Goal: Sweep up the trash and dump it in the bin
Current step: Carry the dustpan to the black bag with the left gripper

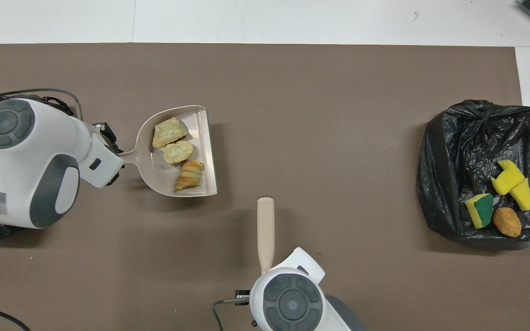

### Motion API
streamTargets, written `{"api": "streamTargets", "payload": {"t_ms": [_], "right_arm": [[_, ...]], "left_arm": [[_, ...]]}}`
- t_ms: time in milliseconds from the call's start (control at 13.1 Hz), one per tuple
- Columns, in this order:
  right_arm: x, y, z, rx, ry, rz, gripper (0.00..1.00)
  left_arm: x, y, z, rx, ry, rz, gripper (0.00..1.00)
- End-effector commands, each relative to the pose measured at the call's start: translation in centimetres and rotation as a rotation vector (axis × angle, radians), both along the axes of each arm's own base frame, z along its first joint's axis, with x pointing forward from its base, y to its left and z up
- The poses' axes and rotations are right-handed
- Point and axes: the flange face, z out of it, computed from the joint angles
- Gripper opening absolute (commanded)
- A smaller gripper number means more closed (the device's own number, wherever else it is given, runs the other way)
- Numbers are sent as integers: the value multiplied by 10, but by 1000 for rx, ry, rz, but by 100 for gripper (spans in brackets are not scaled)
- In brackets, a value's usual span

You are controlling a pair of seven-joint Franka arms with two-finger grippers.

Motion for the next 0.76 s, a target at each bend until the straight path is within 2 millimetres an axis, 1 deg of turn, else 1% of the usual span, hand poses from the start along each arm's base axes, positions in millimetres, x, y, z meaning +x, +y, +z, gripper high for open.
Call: {"api": "streamTargets", "payload": {"t_ms": [0, 153, 306, 382, 535, 611, 688], "right_arm": [[-4, 13, -16, 14, -2, -22, 0], [-12, 12, -28, -2, 0, -7, 0], [-15, 8, -35, -3, -10, -5, 0], [-16, 7, -40, 4, -22, -10, 0], [-22, 9, -43, 5, -25, 0, 0], [-22, 7, -46, 1, -22, 6, 0], [-23, 7, -49, 3, -25, 7, 0]], "left_arm": [[14, 37, 20, -13, 6, -7, 0], [21, 73, 37, -14, 13, 4, 0], [30, 117, 45, -10, 24, -23, 0], [29, 145, 45, -13, 22, -12, 0], [24, 187, 45, -3, 20, -21, 0], [21, 209, 45, 4, 19, -29, 0], [15, 238, 46, 8, 15, -27, 0]]}}
